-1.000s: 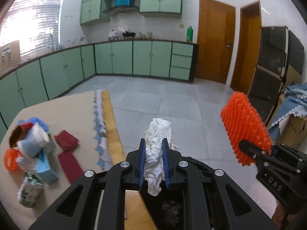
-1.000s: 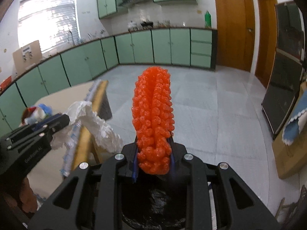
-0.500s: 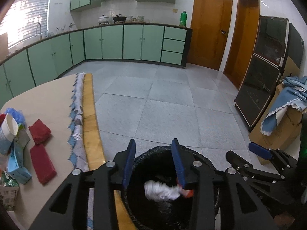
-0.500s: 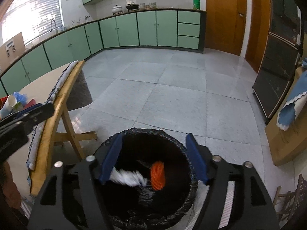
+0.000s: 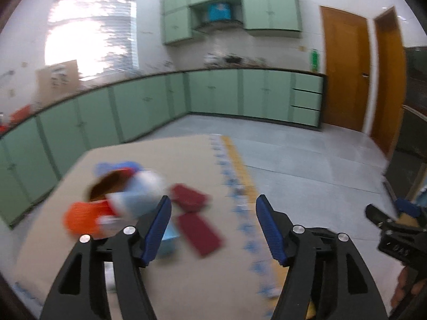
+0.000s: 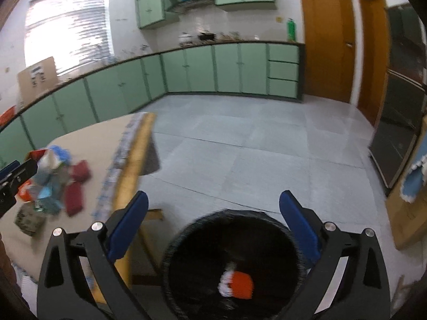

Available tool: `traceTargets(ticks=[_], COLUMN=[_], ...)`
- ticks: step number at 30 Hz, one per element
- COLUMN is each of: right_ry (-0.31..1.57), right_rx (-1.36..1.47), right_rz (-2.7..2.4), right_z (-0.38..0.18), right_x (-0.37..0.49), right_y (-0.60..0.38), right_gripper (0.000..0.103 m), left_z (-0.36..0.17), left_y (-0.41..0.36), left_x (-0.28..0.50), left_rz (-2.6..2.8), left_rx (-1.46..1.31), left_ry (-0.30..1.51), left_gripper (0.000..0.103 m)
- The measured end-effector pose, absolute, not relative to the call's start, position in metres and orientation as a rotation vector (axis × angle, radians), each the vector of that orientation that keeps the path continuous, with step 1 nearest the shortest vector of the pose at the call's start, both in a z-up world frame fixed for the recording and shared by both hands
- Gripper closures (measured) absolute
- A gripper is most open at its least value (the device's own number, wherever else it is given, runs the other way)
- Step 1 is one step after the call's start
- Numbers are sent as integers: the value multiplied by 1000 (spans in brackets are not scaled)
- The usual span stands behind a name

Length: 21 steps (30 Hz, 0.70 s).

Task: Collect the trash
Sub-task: 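Open both tools to drop the tissue and foam net into the bin, then grasp the green-and-white paper carton with the left tool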

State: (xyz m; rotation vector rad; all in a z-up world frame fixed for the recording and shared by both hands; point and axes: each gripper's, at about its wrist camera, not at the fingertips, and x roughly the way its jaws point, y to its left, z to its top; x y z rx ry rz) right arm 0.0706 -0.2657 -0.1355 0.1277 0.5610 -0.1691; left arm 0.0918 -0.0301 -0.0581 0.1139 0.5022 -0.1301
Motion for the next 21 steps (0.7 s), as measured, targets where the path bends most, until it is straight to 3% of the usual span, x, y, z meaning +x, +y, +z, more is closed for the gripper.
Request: traceTargets(ticks=[11, 21], right_ry=[525, 516], right_rx=[109, 65], right_rz=[9, 75], right_z=[-131, -127], right_x=[81, 90], right_y=[-177, -137], right_gripper=[7, 7], left_z=[-84, -112], left_y=[50, 68], left_x=[72, 74], left_rz=[31, 6], left_rx=[127, 91], left_ry=[529, 586], left_gripper=[37, 37])
